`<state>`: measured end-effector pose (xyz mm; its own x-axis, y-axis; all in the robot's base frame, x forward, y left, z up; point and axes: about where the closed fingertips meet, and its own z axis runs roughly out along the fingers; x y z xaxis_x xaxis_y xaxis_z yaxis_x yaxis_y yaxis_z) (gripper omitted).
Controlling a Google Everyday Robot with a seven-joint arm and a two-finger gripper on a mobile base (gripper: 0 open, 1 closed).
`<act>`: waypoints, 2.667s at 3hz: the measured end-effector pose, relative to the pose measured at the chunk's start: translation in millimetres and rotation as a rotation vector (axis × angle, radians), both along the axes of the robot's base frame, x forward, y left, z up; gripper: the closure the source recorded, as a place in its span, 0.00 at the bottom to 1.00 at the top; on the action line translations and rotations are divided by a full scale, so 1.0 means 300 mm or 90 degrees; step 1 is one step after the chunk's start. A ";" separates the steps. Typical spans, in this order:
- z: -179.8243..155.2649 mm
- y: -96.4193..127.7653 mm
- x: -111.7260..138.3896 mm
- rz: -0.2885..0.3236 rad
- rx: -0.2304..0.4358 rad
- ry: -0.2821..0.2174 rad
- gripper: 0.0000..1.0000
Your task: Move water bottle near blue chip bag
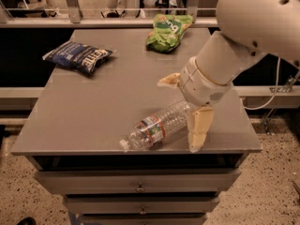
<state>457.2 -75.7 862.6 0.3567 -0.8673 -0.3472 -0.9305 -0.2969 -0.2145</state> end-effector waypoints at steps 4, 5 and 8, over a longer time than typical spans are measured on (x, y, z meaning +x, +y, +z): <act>-0.047 0.014 0.045 -0.035 -0.022 0.034 0.77; -0.013 -0.033 0.093 -0.127 -0.021 0.055 1.00; 0.040 0.000 0.187 -0.139 -0.001 0.012 1.00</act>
Offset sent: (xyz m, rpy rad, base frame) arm -0.0026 0.0155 -0.0324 -0.0121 0.0593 0.0538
